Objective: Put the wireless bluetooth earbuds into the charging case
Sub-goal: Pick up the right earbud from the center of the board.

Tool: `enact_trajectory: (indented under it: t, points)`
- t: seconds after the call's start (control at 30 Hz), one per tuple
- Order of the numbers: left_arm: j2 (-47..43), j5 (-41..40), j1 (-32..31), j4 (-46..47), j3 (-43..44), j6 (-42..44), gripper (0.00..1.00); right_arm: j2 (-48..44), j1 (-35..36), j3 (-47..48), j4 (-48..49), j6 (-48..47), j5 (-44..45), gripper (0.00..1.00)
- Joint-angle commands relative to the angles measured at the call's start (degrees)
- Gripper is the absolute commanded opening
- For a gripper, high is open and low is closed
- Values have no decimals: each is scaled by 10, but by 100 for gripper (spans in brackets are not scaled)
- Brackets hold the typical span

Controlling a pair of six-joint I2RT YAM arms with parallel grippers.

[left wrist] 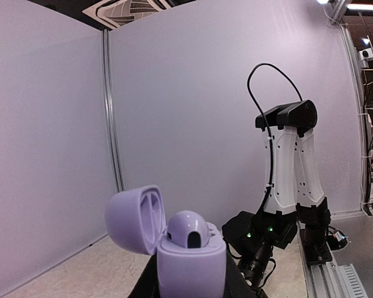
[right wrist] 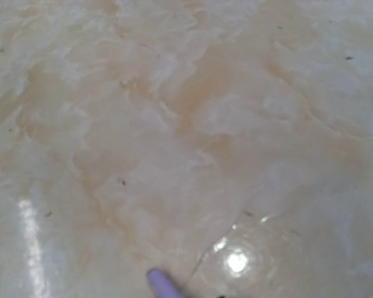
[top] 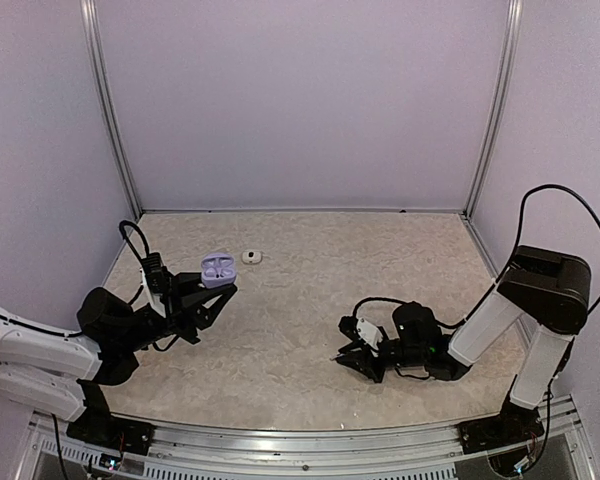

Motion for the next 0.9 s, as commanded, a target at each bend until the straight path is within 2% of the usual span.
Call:
enact_trajectory:
  t: [0.0, 0.1, 0.23, 0.4, 0.67, 0.87]
  points:
    - [-11, 0, 4, -7, -5, 7, 6, 0, -4, 1, -25, 0, 3, 19]
    - [-12, -2, 4, -5, -9, 7, 6, -21, 0, 4, -44, -1, 2, 13]
    - [-10, -1, 5, -2, -14, 7, 6, -63, 14, 30, -118, -7, 10, 9]
    - [-5, 1, 5, -2, -19, 7, 6, -133, 45, 99, -241, -28, 37, 8]
    - [-7, 13, 8, -5, -32, 7, 5, -243, 83, 250, -454, -112, 101, 8]
    - [-3, 66, 12, -6, -33, -10, 5, -271, 142, 351, -556, -178, 161, 8]
